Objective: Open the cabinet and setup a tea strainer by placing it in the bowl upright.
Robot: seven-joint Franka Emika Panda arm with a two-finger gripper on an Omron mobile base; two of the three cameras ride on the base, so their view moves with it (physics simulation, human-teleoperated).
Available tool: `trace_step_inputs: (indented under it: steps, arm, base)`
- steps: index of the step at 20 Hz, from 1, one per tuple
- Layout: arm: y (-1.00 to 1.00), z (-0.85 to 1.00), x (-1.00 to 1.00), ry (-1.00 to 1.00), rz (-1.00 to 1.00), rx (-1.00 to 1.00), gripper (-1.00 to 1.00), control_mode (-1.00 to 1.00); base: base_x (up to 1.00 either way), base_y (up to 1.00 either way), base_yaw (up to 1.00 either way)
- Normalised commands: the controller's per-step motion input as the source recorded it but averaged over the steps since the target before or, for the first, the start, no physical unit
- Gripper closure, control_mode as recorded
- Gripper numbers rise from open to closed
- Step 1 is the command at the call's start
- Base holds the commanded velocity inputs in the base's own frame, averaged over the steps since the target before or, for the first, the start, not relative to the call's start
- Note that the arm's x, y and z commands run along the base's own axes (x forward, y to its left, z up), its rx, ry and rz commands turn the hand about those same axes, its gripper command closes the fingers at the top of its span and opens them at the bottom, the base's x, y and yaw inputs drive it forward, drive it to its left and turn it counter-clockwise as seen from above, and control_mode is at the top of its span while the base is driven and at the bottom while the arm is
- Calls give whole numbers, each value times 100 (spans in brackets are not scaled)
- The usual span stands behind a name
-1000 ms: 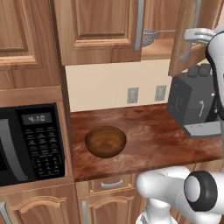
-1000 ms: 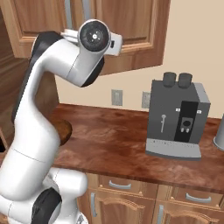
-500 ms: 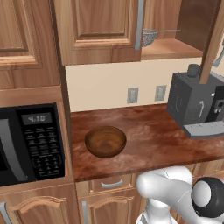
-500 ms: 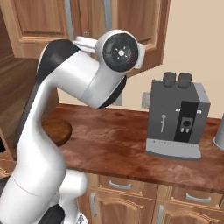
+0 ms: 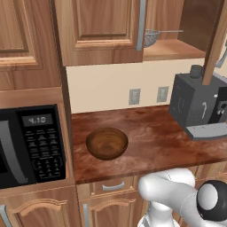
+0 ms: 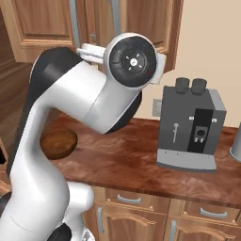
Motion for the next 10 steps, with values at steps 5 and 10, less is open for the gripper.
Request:
trace_step_inputs:
  steps: [5, 10]
  arm:
    - [34, 4, -29, 19, -16, -15, -100, -100]
    - [85, -3, -41, 26, -10, -56, -100, -100]
  base:
    - [0, 0, 0]
    - [0, 0, 0]
